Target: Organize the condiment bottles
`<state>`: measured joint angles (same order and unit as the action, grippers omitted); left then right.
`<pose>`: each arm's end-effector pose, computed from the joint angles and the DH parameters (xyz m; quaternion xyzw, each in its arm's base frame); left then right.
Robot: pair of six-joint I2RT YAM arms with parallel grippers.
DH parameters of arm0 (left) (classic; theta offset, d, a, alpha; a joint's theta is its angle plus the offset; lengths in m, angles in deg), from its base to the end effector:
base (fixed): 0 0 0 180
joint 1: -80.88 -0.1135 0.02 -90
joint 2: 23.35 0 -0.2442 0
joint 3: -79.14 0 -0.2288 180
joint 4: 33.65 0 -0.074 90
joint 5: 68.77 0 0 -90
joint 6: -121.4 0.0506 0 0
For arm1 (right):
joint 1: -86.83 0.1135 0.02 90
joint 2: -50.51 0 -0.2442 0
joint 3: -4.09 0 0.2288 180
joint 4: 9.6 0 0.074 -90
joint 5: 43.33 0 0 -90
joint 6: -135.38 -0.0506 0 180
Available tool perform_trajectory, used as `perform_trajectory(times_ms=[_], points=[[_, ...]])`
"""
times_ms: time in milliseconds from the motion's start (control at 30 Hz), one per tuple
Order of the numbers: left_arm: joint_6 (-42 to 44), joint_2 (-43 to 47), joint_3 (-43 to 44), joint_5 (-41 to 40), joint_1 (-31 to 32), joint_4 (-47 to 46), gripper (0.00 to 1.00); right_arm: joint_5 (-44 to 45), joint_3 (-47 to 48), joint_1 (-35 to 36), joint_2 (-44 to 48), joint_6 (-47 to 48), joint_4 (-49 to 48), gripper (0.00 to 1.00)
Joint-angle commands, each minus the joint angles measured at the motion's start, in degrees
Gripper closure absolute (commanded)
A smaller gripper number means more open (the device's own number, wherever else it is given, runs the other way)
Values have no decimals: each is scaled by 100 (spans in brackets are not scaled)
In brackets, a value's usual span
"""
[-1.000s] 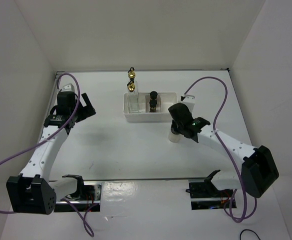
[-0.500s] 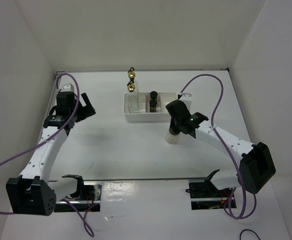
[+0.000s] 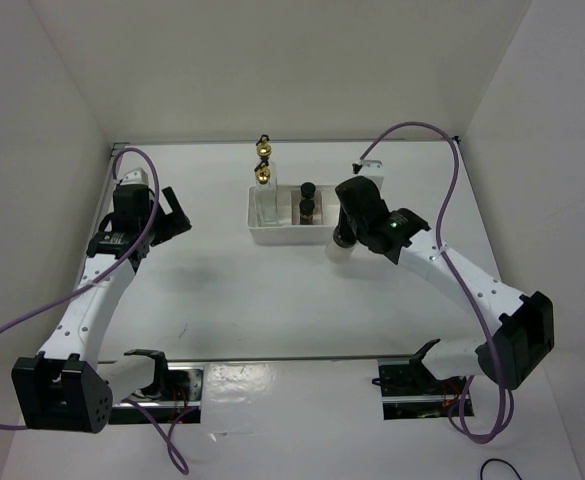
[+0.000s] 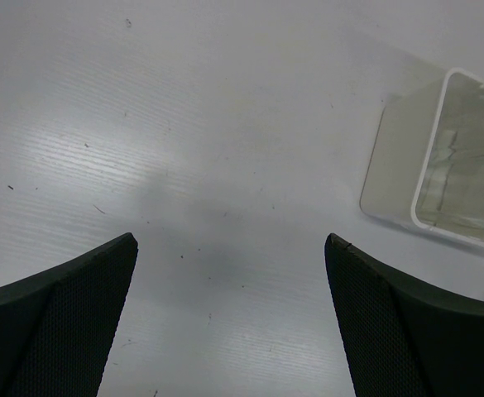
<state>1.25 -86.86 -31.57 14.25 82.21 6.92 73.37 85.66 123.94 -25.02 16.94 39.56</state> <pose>0.2408 0.0006 0.2842 -0.2474 0.8497 -0.0735 0.4598 0.2318 0.1469 0.2925 0.0241 0.8971 0.0314 0.4401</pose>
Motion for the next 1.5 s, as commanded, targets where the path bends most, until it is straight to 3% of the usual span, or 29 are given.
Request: perform_trajectory(times_ms=[0, 133, 567, 967, 1467], points=[[62, 128, -3, -49, 17, -93, 0, 142, 640, 60, 144, 295, -196, 100], [62, 128, -3, -49, 17, -93, 0, 143, 1289, -71, -6, 577, -83, 100], [9, 181, -3, -101, 17, -40, 0, -217, 2160, -1161, -1007, 1367, -749, 100], [9, 76, -3, -207, 17, -93, 0, -270, 2916, -1214, -2026, 1544, -1137, 100], [-43, -197, 216, -260, -36, -93, 0, -376, 2978, -1320, -3020, 1597, -1690, 100]])
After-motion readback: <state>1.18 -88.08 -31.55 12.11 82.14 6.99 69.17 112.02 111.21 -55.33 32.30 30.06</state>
